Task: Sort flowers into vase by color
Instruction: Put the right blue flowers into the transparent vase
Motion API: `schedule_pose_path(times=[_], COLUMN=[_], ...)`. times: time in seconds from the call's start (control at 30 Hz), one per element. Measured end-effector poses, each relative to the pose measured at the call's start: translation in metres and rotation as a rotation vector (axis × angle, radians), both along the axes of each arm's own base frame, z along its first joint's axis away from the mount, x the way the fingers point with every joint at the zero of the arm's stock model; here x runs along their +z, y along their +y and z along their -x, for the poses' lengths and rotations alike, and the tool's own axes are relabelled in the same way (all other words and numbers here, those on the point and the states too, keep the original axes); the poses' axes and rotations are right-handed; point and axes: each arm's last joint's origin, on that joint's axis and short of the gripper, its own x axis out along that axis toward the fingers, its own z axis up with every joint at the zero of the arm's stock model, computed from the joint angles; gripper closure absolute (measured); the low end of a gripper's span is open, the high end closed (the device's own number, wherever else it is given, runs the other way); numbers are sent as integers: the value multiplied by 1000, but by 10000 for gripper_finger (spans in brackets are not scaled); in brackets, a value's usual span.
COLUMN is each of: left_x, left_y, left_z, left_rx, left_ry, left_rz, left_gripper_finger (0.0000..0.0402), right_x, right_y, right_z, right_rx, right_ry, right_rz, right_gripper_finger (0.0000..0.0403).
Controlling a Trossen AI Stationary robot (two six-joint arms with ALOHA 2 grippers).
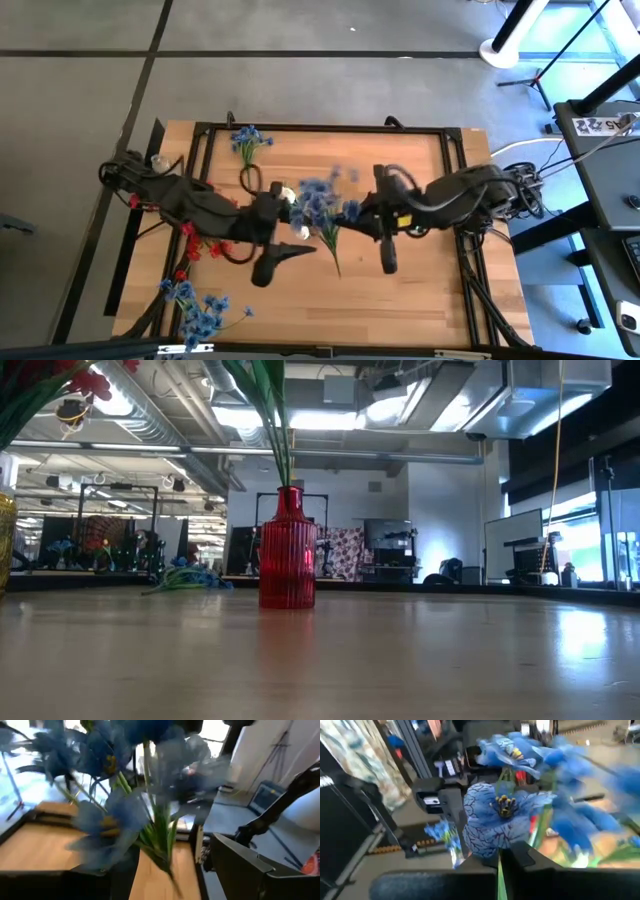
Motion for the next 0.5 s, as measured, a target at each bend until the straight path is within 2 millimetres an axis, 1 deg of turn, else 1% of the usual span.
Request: schedule_pose_path(times=[0.1,0.3,0.4,0.5], left_x=[-9,-30,-34,-33], left_y=[4,9,11,11], left_z=[-6,-17,-20,-22], left_rx=[39,86,83,22], left_ry=[57,197,228,232], left_rz=[32,66,89,137], left_gripper_finger=[166,166,166,166], right_x=[-7,-14,-20,-26], right_y=[2,2,3,6], right_z=[-4,-5,-7,-10], right_rx=[3,1,7,38], right_ry=[39,98,145,179], right_rz=[9,38,63,95], right_gripper_finger=[401,401,401,401])
